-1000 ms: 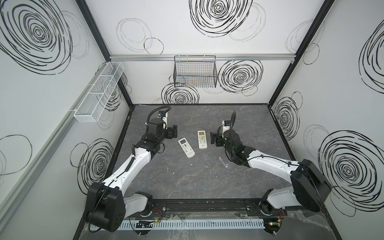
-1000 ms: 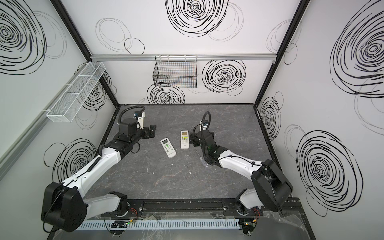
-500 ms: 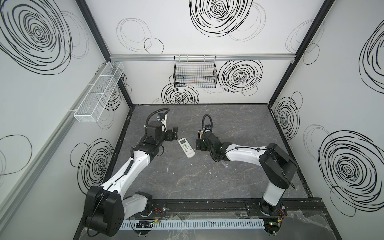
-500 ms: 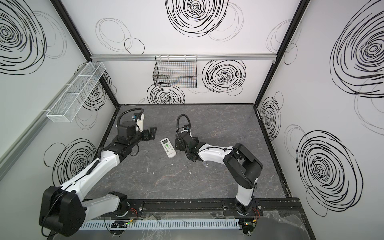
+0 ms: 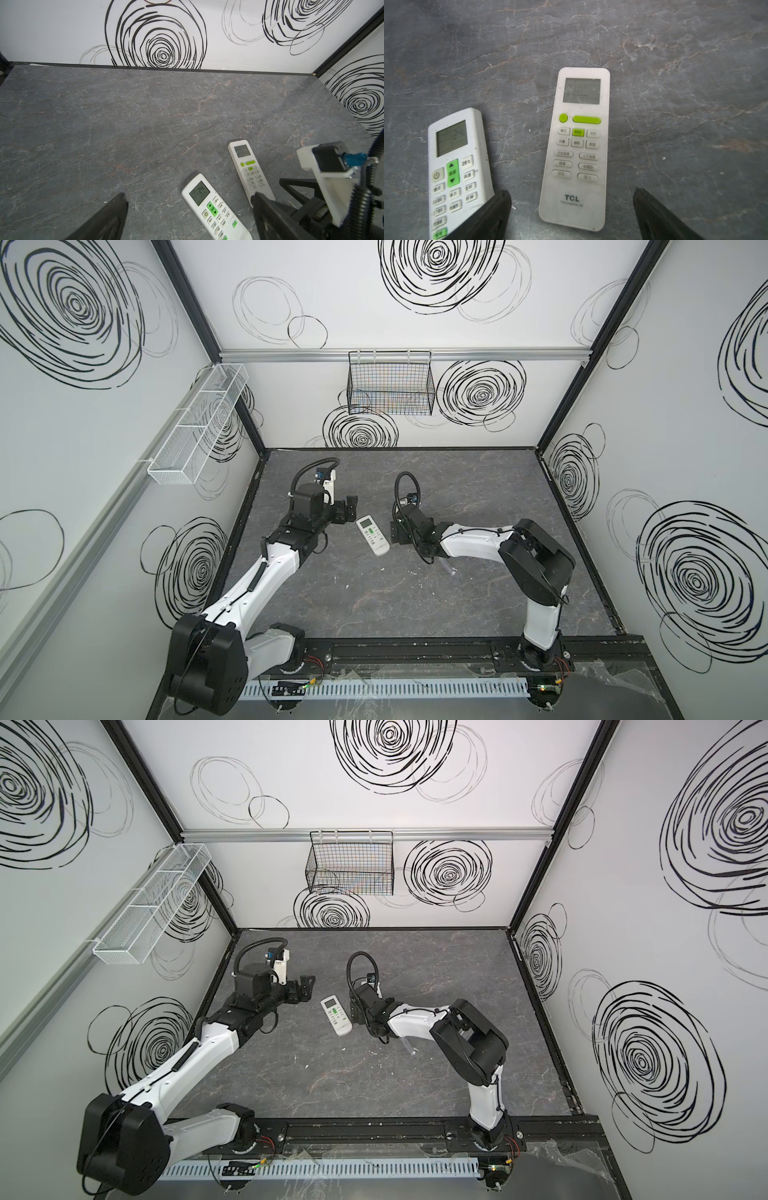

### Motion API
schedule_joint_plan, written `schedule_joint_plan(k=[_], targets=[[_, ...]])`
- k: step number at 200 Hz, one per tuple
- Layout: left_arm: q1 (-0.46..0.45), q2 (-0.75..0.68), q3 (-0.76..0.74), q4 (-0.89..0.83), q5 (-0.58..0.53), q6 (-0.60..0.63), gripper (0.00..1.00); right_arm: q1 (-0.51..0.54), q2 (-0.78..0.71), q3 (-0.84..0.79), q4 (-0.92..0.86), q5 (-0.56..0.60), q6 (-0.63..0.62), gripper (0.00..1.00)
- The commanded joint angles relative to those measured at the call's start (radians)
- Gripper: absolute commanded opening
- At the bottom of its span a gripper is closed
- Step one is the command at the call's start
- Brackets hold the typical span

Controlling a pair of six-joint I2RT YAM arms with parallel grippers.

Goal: Unload the batteries from the remote control
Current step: 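Reach the right gripper down over the TCL remote while the left arm rises, then close the right gripper on the TCL remote's lower end and lift it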

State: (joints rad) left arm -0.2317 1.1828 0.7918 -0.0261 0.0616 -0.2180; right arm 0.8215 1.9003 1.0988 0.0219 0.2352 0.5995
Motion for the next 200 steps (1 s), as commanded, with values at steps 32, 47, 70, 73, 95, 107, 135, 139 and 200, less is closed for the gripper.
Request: schedule_joint_plan(k=[32,47,70,73,95,107,135,139,200], targets=[[-0.014,-0.02,-0.004,0.043,-0.012,-0.003,0.96,0.019,0.058,0.055,-0.05,0.025,0.009,0.95],[-0.016,-0.022,-0.004,0.044,-0.016,-0.002,0.96,0.025,0.06,0.038,-0.02,0.011,0.008,0.93],[-0.016,-0.02,-0.003,0.042,-0.017,-0.001,0.96,0.027,0.073,0.026,-0.009,-0.005,0.007,0.88],[-0.017,-0.019,-0.002,0.043,-0.017,0.0,0.96,0.025,0.076,0.029,-0.013,-0.004,0.006,0.86],[-0.017,-0.017,-0.002,0.043,-0.017,0.001,0.96,0.023,0.075,0.013,0.005,-0.002,-0.002,0.81],[-0.015,-0.017,-0.003,0.042,-0.017,0.005,0.96,0.017,0.075,0.0,0.024,-0.012,-0.003,0.8],[-0.001,-0.014,0.002,0.032,-0.011,-0.005,0.96,-0.003,0.077,-0.011,0.042,-0.039,0.004,0.74],[0.0,-0.014,0.001,0.034,-0.012,-0.005,0.96,-0.006,0.075,-0.018,0.052,-0.045,0.006,0.74],[0.008,-0.009,-0.009,0.044,0.015,-0.01,0.96,-0.038,0.061,-0.076,0.109,-0.076,0.005,0.66]])
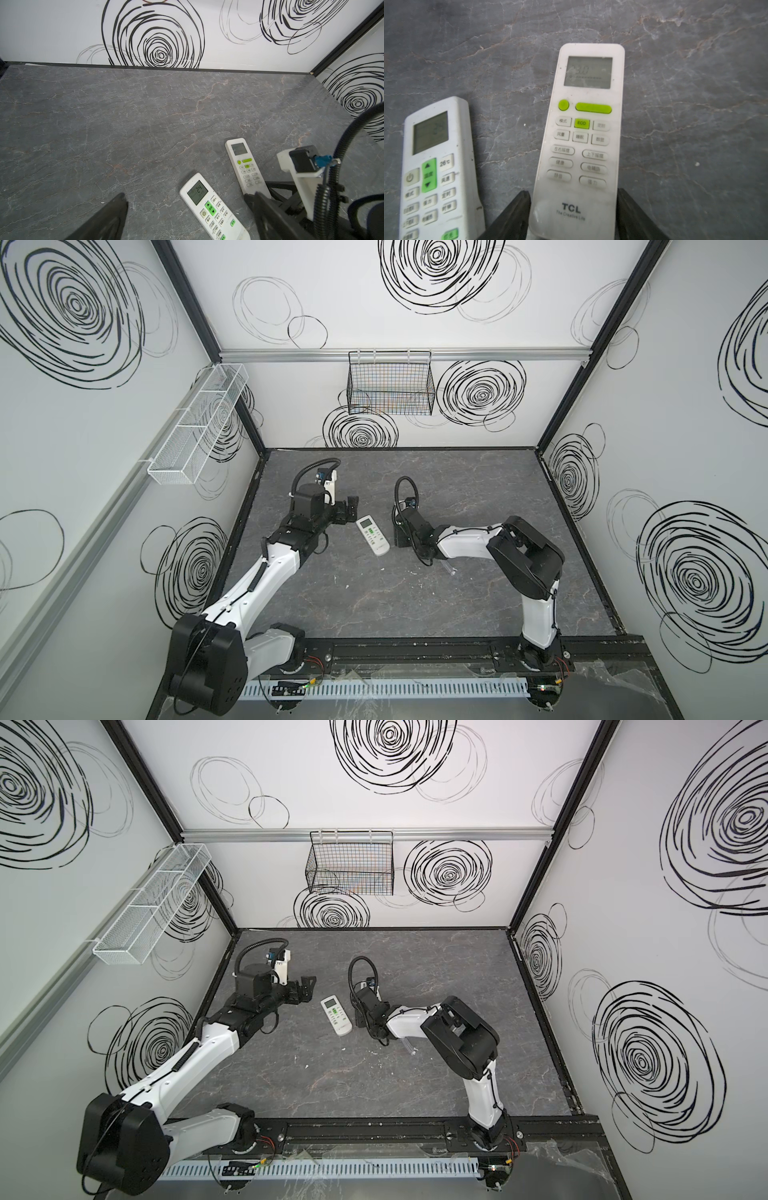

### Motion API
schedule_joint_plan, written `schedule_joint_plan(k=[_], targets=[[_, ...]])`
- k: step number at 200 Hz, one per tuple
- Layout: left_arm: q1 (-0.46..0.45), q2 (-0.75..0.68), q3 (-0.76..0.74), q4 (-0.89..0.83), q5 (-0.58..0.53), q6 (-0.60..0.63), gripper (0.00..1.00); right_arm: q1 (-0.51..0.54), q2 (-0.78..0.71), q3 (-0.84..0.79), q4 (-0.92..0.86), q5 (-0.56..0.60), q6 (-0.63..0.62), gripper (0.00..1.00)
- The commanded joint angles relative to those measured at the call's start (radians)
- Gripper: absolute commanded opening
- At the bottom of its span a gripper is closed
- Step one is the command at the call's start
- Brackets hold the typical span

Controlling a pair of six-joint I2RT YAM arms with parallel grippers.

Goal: Unload the batteries from the remote control
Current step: 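Close the right gripper on the TCL remote's lower end and lift it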

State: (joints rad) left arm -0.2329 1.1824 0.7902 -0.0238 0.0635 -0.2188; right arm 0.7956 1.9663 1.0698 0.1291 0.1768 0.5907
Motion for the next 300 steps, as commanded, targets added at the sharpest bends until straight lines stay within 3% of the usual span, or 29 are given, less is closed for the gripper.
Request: schedule_joint_plan(k=[1,81,169,201,245,277,300], targets=[[0.009,-0.01,-0.008,0.042,0.013,-0.008,0.96,-0.012,-0.005,-0.049,0.003,-0.018,0.013,0.66],[0.016,0.001,0.003,0.036,0.067,-0.002,0.96,-0.047,-0.072,-0.12,0.095,-0.01,-0.023,0.53],[0.02,0.011,0.009,0.039,0.216,-0.033,0.96,-0.111,-0.384,-0.335,0.392,-0.116,-0.116,0.53],[0.026,0.013,0.007,0.06,0.343,-0.066,0.96,-0.107,-0.483,-0.419,0.529,-0.22,-0.138,0.53],[0.031,0.01,-0.042,0.195,0.706,-0.128,0.96,-0.054,-0.536,-0.479,0.609,-0.283,-0.227,0.53],[0.023,0.011,-0.059,0.23,0.74,-0.156,0.96,-0.006,-0.544,-0.483,0.633,-0.302,-0.265,0.53],[0.02,0.013,-0.068,0.233,0.689,-0.182,0.96,0.024,-0.549,-0.488,0.667,-0.3,-0.281,0.53]])
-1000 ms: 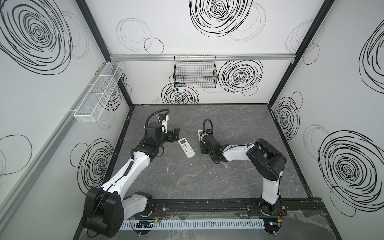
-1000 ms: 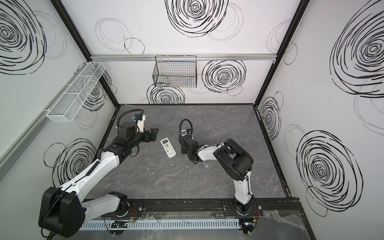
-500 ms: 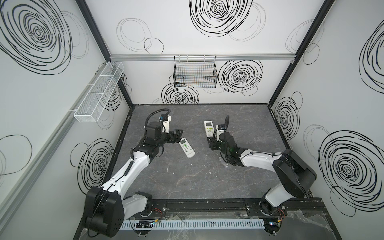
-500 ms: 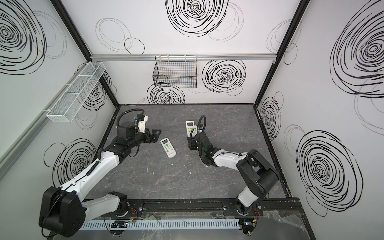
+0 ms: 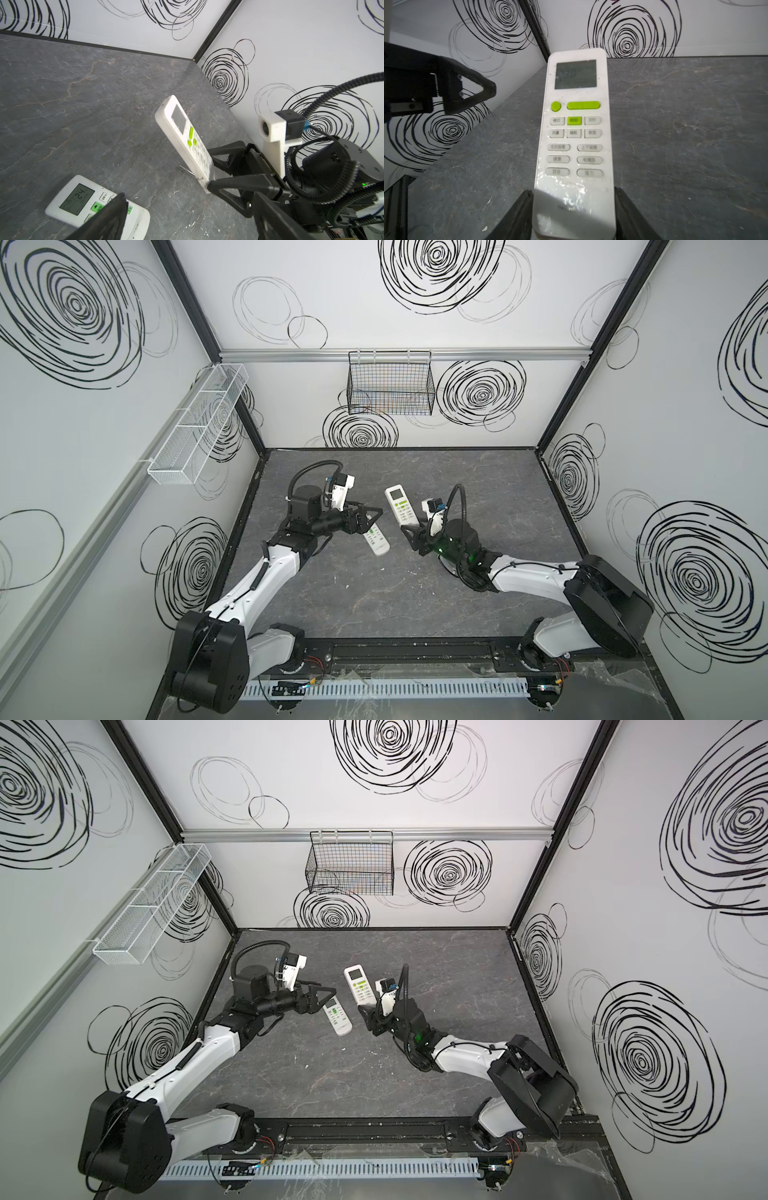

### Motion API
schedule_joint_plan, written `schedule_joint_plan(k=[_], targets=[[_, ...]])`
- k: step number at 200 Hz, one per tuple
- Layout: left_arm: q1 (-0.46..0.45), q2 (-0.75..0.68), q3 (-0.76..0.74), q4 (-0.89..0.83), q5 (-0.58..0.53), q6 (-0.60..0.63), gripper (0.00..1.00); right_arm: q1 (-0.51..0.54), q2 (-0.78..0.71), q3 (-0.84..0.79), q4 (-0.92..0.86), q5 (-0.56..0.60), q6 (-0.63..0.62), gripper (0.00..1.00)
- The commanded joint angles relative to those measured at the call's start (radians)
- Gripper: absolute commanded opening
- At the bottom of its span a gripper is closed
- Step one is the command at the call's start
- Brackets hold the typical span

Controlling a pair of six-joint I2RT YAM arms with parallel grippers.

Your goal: Unload the batteries from the remote control

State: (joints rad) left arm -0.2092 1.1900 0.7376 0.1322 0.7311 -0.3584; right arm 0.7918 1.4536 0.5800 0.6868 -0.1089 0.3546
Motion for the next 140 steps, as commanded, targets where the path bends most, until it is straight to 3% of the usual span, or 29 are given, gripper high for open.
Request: schedule_joint_plan(k=[1,45,140], targets=[[-0.003,0.005,-0.017,0.079,0.018,-0.046,0.96,0.029,-0.036,0.001,0.111,-0.014,-0.046,0.53],[0.008,0.016,-0.048,0.134,-0.023,-0.184,1.0,0.084,-0.013,0.03,0.11,-0.018,-0.083,0.53],[0.031,0.044,-0.086,0.223,-0.03,-0.309,0.4,0.135,0.0,0.054,0.102,-0.037,-0.158,0.52]])
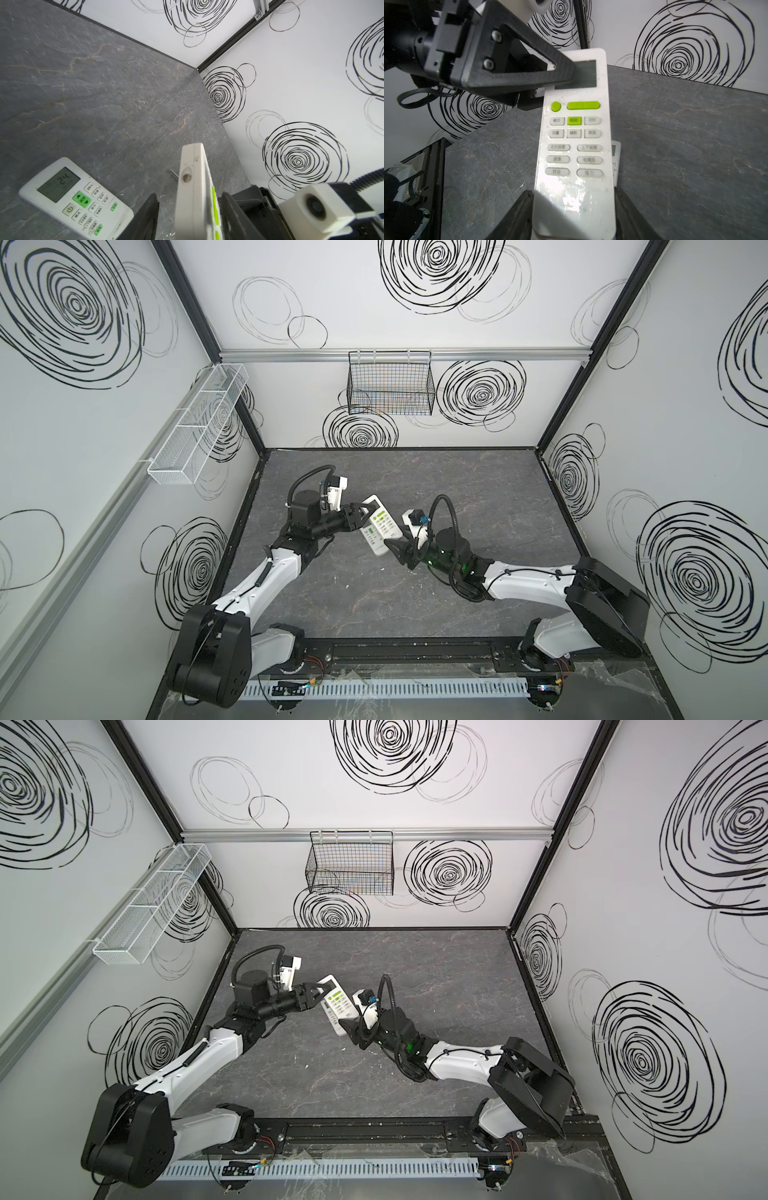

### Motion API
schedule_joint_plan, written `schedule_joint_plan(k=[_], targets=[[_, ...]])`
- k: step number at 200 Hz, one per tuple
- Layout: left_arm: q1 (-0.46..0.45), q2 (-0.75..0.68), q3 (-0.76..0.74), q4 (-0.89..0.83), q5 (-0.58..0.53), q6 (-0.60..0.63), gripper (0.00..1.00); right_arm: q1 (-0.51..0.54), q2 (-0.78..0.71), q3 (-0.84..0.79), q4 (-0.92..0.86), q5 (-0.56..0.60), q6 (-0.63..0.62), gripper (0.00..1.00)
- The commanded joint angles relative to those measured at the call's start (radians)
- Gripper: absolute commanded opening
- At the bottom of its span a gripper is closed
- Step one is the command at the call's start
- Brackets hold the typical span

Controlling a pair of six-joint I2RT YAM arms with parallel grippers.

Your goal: Unload the batteries from the remote control

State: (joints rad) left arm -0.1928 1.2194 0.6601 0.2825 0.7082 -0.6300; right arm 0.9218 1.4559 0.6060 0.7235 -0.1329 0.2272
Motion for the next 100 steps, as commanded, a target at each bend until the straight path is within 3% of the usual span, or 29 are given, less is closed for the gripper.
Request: schedule_joint_plan(k=[1,61,93,100], targets=[[0.016,0.015,-0.009,0.072,-0.006,-0.038,0.4,0.005,-0.003,0.027,0.066,-0.014,-0.031,0.52],[0.017,0.02,-0.016,0.11,0.026,-0.067,0.1,0.019,0.028,0.056,0.05,-0.022,-0.057,0.54],[0.024,0.016,-0.011,0.109,0.03,-0.078,0.09,0.032,0.019,0.078,0.008,0.054,-0.09,0.77],[0.024,0.015,-0.011,0.109,0.032,-0.071,0.12,0.035,0.006,0.068,0.016,0.067,-0.104,0.9]])
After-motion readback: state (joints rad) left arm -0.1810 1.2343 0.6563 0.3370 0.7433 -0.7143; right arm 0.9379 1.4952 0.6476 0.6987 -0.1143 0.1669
